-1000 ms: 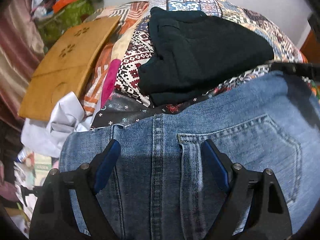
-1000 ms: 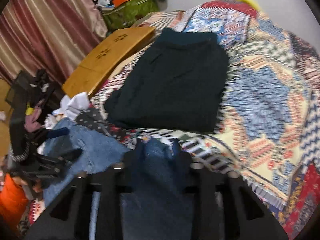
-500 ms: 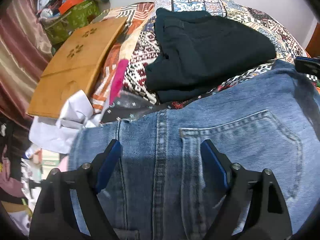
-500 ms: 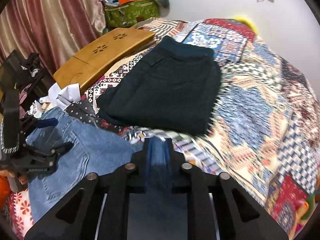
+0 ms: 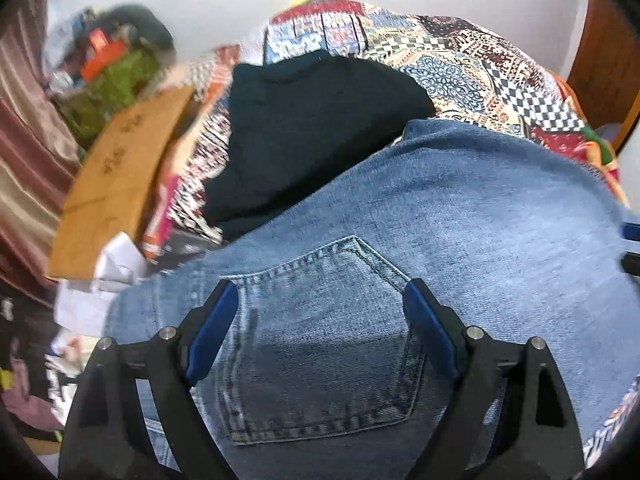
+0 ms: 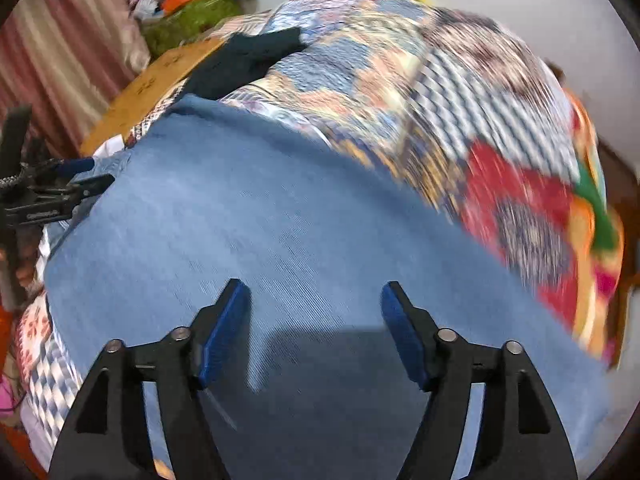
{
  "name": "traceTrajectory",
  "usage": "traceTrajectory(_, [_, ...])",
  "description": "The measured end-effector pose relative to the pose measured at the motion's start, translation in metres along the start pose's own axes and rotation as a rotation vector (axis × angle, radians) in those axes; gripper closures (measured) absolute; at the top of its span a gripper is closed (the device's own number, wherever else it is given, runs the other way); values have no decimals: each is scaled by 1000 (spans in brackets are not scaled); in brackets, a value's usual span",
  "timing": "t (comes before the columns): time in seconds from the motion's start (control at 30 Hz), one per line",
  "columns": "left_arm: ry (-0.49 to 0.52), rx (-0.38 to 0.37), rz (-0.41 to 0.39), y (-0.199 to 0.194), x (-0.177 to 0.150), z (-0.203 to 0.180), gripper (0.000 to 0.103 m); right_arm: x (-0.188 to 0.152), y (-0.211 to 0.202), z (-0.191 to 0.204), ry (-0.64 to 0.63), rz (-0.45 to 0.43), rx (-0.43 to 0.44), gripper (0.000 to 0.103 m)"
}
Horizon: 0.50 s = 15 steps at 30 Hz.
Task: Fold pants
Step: 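Lower the jeans onto the bed and open both grippers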
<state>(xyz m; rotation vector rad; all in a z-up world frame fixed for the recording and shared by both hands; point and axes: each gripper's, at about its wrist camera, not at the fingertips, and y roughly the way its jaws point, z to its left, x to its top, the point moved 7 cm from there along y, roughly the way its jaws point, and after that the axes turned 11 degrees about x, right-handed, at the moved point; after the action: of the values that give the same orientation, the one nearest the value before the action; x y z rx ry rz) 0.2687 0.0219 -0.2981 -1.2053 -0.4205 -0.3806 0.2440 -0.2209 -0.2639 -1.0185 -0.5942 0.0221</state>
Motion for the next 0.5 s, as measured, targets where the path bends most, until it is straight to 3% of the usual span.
traceTrajectory(0.03, [3, 9, 7, -1, 0, -1, 18, -9, -9, -12, 47, -13, 1, 25])
traceTrajectory(0.1, [5, 16, 31, -5, 3, -1, 18, -25, -24, -32, 110, -25, -9, 25])
traceTrajectory(0.2, [0, -82, 37, -17, 10, -14, 18, -51, -47, -66, 183, -40, -90, 25])
traceTrajectory(0.3, [52, -117, 21, -28, 17, -42, 18, -77, -72, -102, 285, -72, -165, 25])
traceTrajectory(0.5, [195, -98, -17, -38, 25, -108, 18, -126, -142, -158, 542, -279, -233, 25])
